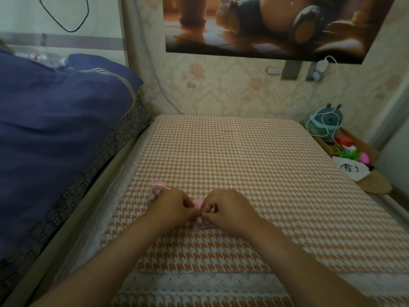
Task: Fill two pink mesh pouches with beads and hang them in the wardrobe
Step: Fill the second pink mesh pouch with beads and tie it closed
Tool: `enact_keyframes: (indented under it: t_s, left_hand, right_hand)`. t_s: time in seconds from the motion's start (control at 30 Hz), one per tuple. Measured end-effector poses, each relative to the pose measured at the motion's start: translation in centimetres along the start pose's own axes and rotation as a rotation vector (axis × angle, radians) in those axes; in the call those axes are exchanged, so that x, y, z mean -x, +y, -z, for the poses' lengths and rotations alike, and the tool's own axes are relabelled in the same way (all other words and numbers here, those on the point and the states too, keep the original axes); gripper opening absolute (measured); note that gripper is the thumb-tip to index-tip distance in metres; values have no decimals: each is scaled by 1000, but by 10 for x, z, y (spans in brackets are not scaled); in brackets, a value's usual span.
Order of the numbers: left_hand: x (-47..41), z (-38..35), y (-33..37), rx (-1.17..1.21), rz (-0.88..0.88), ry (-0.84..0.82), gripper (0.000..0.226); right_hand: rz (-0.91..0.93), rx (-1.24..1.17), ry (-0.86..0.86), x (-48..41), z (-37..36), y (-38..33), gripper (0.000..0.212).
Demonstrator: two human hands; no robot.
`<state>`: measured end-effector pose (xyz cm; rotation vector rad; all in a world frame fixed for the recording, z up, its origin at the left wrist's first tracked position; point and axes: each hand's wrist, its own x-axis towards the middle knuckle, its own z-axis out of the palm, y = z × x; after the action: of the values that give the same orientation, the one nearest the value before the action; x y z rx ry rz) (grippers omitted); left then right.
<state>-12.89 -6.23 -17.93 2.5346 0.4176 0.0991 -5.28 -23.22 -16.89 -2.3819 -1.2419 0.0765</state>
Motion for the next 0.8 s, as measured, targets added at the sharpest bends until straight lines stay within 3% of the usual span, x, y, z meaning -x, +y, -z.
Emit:
enact_keyframes:
  t_s: [0.17,0.33,0.47,0.63,0.8]
  left_hand:
    - [3,3,2,-21,-46,88,35]
    - [7,-6,10,66,-248,137,22]
    - [4,-23,12,338,-94,253,20]
    - [-3,-36,6,357,-86,274,21]
    - [0,-37,13,443,-51,316,54]
  right_hand:
    - [-108,28,37,-2,3,-4,13]
    - [-150,-22,56,-2,-2,0,13]
    - [-153,-96,50,-2,-3,5,11]
    - [-140,-208,20,-1,-2,12,12]
    - [-85,-163,38,-2,-1,13,16]
